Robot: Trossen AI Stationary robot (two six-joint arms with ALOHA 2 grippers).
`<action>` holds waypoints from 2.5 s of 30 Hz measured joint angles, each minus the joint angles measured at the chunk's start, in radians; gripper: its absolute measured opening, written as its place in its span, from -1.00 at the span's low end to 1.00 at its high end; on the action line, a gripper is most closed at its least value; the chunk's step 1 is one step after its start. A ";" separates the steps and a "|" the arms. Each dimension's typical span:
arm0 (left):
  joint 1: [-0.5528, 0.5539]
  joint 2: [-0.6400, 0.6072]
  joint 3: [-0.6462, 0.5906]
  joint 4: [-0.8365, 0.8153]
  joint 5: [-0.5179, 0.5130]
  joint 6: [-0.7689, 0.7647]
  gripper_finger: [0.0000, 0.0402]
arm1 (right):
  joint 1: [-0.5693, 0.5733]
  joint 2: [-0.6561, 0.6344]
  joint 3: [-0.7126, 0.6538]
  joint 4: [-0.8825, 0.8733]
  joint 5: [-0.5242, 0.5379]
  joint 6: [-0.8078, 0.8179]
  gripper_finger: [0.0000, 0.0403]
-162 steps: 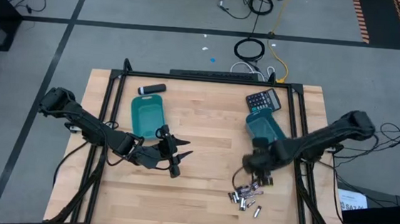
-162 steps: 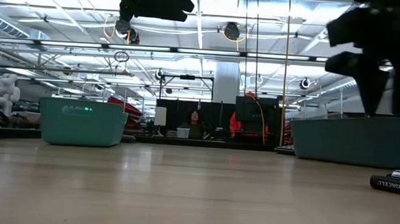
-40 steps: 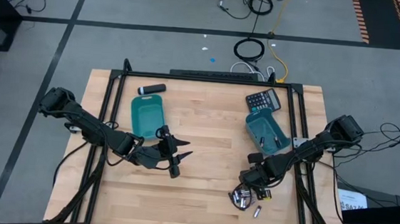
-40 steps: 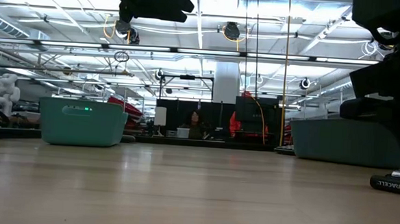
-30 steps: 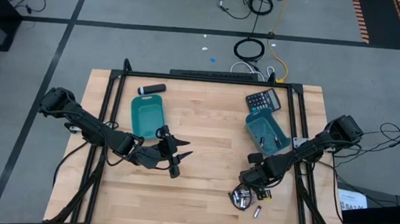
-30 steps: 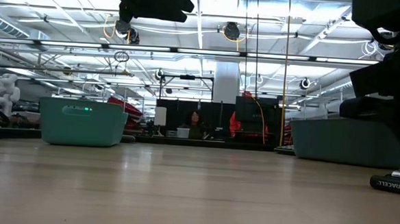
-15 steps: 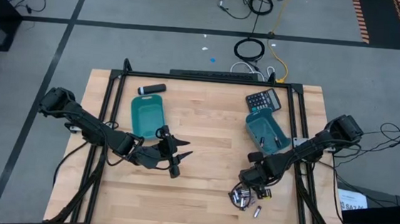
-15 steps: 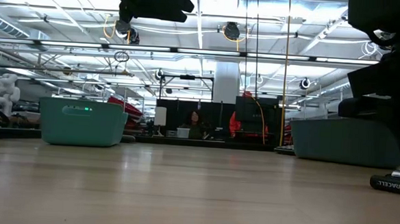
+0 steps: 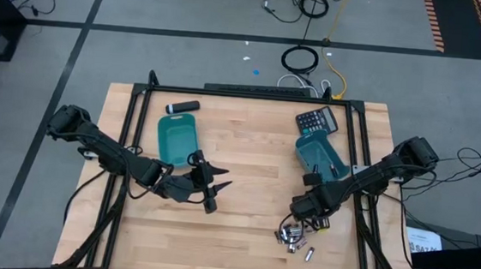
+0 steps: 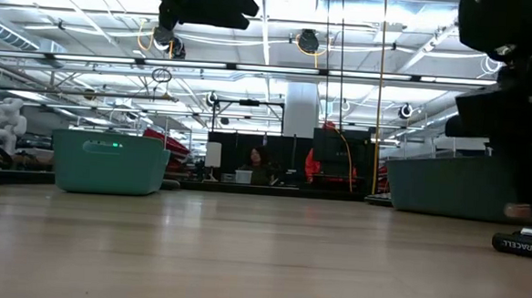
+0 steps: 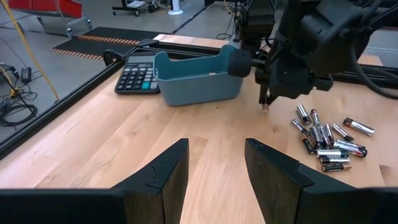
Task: Sort batteries
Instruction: Put the black battery into the dark blue bin
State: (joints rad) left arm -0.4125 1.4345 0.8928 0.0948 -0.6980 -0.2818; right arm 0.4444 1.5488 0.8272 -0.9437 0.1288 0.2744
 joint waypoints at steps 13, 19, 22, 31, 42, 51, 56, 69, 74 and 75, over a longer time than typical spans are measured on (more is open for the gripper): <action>0.027 0.018 0.000 0.062 -0.007 -0.001 -0.16 | -0.028 -0.229 0.041 -0.182 0.315 0.158 -0.87; 0.026 0.065 0.000 0.079 -0.009 -0.024 -0.16 | -0.075 -0.328 0.041 -0.260 0.431 0.219 -0.87; 0.026 0.082 0.000 0.080 -0.009 -0.041 -0.16 | -0.100 -0.346 0.042 -0.261 0.446 0.219 -0.87; 0.026 0.096 0.000 0.081 -0.008 -0.053 -0.16 | -0.165 -0.271 0.043 -0.327 0.467 0.276 -0.87; 0.026 0.096 0.000 0.081 -0.009 -0.052 -0.16 | -0.178 -0.165 0.043 -0.346 0.440 0.309 -0.34; 0.026 0.096 0.000 0.079 -0.009 -0.051 -0.16 | -0.139 -0.239 0.099 -0.376 0.389 0.324 -0.15; 0.026 0.096 0.000 0.077 0.013 -0.061 -0.16 | -0.036 -0.246 0.197 -0.310 0.420 0.304 -0.22; 0.058 0.096 0.000 0.058 0.168 -0.098 -0.16 | 0.111 -0.115 0.186 0.149 0.082 0.160 -0.28; 0.042 0.096 0.000 0.062 0.166 -0.098 -0.16 | 0.144 0.026 0.186 0.217 0.002 0.148 -0.28; 0.037 0.096 0.000 0.064 0.166 -0.098 -0.16 | 0.150 0.052 0.185 0.220 0.001 0.145 -0.28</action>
State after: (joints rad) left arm -0.3759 1.5303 0.8925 0.1585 -0.5320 -0.3801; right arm 0.5941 1.6007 1.0120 -0.7241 0.1296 0.4194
